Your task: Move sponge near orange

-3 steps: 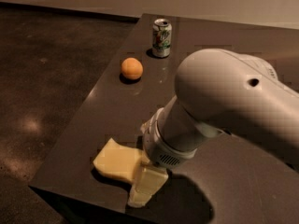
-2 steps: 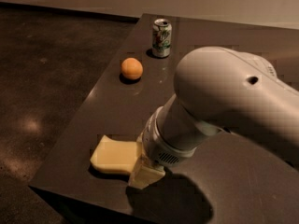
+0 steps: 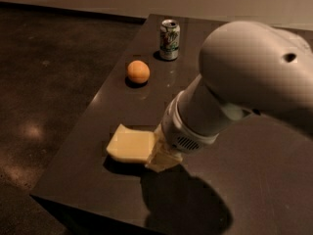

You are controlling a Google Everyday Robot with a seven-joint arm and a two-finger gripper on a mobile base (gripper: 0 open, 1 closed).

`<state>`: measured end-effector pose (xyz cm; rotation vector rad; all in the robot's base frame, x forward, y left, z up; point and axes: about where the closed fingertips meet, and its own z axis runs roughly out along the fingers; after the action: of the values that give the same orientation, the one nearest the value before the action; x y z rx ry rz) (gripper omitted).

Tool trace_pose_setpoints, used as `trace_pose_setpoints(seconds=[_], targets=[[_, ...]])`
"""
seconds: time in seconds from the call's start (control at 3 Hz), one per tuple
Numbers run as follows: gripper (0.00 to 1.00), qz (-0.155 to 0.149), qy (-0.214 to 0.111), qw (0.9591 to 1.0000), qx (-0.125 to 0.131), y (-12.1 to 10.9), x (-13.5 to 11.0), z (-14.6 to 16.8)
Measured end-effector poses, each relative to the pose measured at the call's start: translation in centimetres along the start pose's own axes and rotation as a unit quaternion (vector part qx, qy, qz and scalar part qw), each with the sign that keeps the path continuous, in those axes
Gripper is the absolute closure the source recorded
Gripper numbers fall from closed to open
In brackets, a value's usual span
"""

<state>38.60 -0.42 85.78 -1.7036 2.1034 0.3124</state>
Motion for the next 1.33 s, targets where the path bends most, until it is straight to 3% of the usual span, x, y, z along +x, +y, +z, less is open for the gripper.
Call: trace_pose_setpoints(seconds=[0.33, 0.67, 1.33], targets=[[1.00, 0.032, -0.002, 0.9983, 0.048, -5.3, 0.6, -2.9], [1.00, 0.058, 0.008, 0.9951, 0.079, -9.9, 1.5, -4.2], [1.00, 0.082, 0.048, 0.9896, 0.108, -14.9, 2.7, -2.9]])
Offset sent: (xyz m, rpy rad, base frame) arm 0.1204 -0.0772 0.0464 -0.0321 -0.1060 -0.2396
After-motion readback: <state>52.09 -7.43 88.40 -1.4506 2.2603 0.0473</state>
